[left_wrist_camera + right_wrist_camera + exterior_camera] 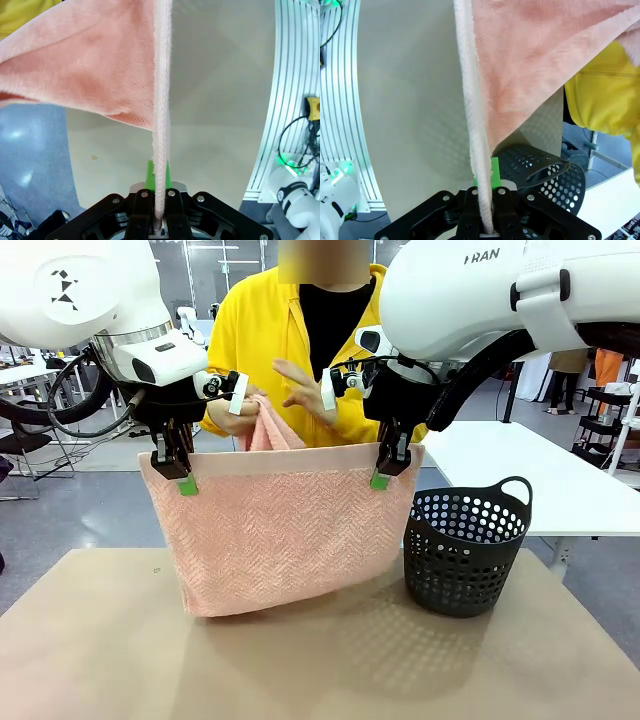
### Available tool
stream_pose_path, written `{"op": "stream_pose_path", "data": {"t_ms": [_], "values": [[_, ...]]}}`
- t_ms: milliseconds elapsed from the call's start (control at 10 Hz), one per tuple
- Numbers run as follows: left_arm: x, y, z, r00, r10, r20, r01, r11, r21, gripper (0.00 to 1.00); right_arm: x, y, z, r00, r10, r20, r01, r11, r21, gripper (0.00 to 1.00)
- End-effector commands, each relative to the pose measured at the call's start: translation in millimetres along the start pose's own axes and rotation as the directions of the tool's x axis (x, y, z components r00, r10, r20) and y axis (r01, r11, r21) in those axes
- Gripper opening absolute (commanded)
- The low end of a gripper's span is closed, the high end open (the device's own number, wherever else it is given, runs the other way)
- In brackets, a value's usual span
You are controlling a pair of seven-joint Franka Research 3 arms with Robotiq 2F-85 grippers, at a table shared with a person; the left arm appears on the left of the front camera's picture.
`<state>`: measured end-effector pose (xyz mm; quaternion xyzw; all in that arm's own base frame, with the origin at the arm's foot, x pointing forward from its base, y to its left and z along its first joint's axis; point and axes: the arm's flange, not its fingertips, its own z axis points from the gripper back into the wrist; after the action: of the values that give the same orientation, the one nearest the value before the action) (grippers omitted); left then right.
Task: Fold the towel.
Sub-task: Release the end of the 100 cm Hotel Towel you were holding and grab the top end of the folded side.
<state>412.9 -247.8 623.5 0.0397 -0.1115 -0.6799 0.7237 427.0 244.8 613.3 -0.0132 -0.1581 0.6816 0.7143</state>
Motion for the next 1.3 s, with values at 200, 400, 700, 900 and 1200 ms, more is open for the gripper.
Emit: {"op": "stream_pose_path", "data": {"t_ms": [200, 400, 700, 900, 1200], "values": [[-1.5, 1.0, -0.1, 1.000, -0.005, 0.000, 0.005, 1.000, 0.000, 0.00, -0.4, -0.2, 0.0, 1.000, 0.001, -0.002, -0.001, 1.000, -0.002, 0.00], [-1.5, 1.0, -0.1, 1.000, -0.005, 0.000, 0.005, 1.000, 0.000, 0.00, -0.4, -0.2, 0.0, 1.000, 0.001, -0.002, -0.001, 1.000, -0.002, 0.00], [-1.5, 1.0, -0.1, 1.000, -0.005, 0.000, 0.005, 1.000, 0.000, 0.00, -0.4, -0.2, 0.0, 1.000, 0.001, -0.002, -0.001, 1.000, -0.002, 0.00], [-1.5, 1.0, -0.1, 1.000, -0.005, 0.000, 0.005, 1.000, 0.000, 0.00, -0.4, -0.2, 0.0, 1.000, 0.001, -0.002, -0.001, 1.000, -0.002, 0.00], [-1.5, 1.0, -0.1, 1.000, -0.005, 0.000, 0.005, 1.000, 0.000, 0.00, -0.4, -0.2, 0.0, 1.000, 0.001, -0.002, -0.001, 1.000, -0.002, 0.00]]}}
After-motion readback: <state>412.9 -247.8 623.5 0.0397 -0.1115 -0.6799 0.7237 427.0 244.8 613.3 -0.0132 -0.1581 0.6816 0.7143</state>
